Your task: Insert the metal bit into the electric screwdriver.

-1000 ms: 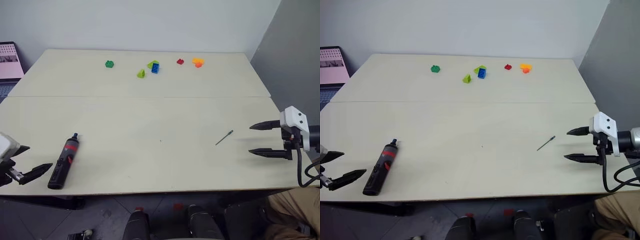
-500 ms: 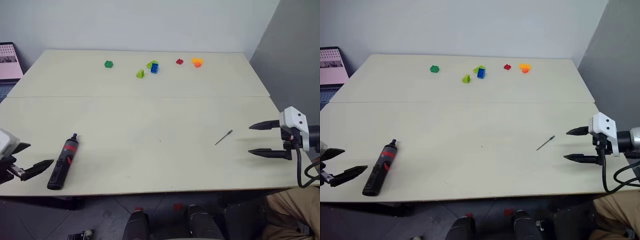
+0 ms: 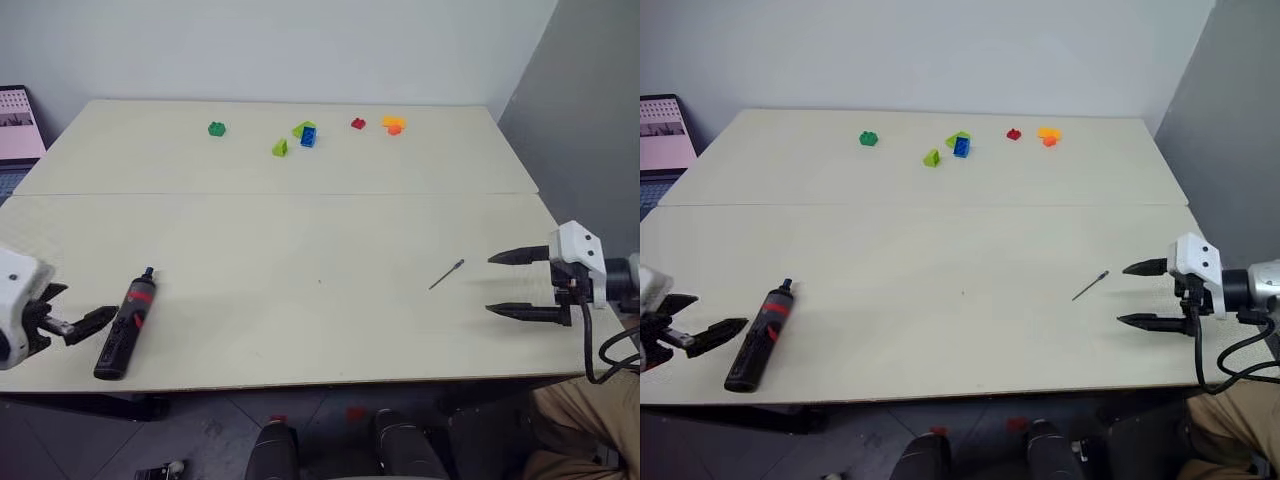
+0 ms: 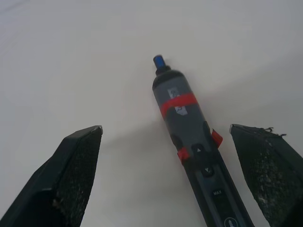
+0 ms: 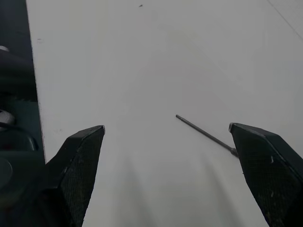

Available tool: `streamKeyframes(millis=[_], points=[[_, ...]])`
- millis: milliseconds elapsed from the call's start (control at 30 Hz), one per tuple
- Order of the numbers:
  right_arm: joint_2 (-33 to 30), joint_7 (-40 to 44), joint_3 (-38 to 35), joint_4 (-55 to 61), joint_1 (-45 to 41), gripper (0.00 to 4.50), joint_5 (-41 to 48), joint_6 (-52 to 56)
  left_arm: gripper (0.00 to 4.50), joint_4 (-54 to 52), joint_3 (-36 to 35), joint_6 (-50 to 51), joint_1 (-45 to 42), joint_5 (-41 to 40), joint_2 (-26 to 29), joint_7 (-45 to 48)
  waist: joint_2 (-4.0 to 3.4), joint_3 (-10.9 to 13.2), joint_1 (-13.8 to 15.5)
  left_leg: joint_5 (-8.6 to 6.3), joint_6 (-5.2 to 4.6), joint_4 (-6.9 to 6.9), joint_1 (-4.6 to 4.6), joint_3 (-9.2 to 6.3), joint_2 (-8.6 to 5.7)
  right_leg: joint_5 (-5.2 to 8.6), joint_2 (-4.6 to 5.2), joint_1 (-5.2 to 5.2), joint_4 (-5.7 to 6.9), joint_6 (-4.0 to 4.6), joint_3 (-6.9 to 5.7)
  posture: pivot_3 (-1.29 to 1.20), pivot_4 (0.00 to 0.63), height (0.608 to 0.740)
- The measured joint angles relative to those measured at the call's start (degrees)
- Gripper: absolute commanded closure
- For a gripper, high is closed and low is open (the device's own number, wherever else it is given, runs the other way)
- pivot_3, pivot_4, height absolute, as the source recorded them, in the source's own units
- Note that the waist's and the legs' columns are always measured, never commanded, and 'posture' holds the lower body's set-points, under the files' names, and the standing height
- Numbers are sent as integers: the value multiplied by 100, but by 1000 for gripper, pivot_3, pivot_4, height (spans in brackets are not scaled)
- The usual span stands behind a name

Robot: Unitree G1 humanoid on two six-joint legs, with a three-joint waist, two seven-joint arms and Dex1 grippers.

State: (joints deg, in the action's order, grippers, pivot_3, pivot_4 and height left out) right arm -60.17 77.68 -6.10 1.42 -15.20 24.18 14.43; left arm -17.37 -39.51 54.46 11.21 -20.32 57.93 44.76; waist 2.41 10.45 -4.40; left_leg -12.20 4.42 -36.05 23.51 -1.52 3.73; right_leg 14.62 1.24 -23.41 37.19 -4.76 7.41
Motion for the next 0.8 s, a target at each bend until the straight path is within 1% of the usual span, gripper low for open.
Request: streamKeyframes(millis=[133,300,567,800], points=[[237,-32,12,285,-263,70,227,149,0,45,232,970,-893,-109,-88,-599,4,2,-27,1,-1,-2,-2,-8,1,-3,-7,6,5,-5,-1,0,150,740],[414,-16,18,646,-655,70,772,703,0,134,559,1640,-1360,-167,-170,-947,2,2,-41,1,-1,0,-2,-11,1,-4,-8,8,5,-7,-3,0,150,740],[924,-179,40,886,-1130,70,1516,1441,0,249,681,2246,-1746,-284,-340,-1243,5,1,-39,1,-1,-1,-1,-18,1,-5,-8,12,4,-8,-8,0,150,740],[1034,-157,116,875,-1300,70,1524,1543,0,417,781,2555,-1960,-354,-355,-1316,5,1,-33,1,-1,-1,-2,-21,0,-5,-8,13,5,-7,-11,0,150,740]])
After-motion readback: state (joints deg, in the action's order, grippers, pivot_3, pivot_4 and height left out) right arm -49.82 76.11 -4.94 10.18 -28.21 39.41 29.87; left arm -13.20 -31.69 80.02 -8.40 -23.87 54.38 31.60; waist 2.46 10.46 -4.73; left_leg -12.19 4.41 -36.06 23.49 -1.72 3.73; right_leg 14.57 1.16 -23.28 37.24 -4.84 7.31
